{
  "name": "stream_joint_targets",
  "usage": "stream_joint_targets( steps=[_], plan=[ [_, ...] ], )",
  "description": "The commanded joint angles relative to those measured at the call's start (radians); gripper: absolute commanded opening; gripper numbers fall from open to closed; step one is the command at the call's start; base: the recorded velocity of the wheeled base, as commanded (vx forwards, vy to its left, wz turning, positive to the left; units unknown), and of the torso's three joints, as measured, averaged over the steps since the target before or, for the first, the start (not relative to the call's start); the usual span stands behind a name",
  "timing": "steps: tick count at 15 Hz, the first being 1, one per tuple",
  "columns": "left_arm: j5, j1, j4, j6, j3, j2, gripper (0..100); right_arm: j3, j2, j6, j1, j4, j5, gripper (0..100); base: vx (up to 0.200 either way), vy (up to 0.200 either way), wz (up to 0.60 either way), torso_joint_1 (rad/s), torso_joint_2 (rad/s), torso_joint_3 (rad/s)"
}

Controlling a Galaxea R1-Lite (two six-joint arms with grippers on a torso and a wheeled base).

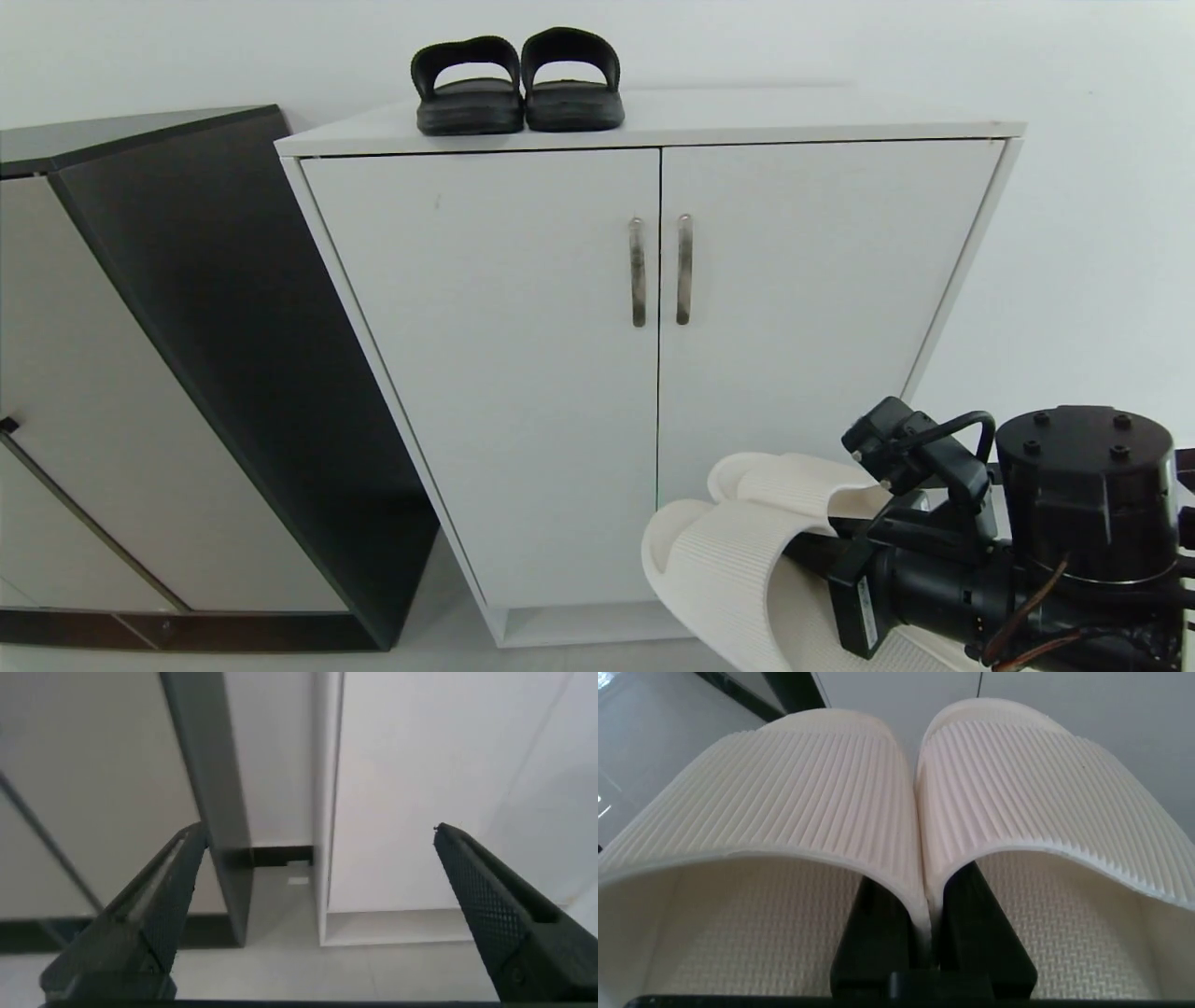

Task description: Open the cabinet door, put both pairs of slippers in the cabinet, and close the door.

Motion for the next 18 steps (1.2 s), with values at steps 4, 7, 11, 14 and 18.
stream_joint_targets(
  steps=[4,7,11,14,18],
  plan=[
    [-0.011,-0.003,-0.004,-0.191,-0.299,0.202,100,0.002,0.001,0.000,0.000,-0.001,0.001,0,0.000,0.000,0.00,-0.001,0.11,0.097],
    [-0.256,-0.050,-0.207,-0.154,-0.347,0.698,100,0.008,0.004,-0.009,0.001,-0.001,-0.001,0,0.000,0.000,0.00,0.000,0.00,0.000],
    [-0.491,-0.173,-0.661,-0.151,-0.370,1.170,100,0.023,-0.002,-0.012,0.000,-0.026,-0.001,0,0.000,0.000,0.00,0.000,0.00,0.000],
    [-0.489,-0.394,-0.757,-0.151,-0.469,1.345,100,0.029,0.008,-0.012,0.000,-0.046,0.001,0,0.000,0.000,0.00,0.000,0.00,0.000],
    [-0.486,-0.583,-0.753,-0.157,-0.635,1.449,100,0.028,0.021,-0.014,0.000,-0.046,0.001,0,0.000,0.000,0.00,0.000,0.00,0.000]
  ],
)
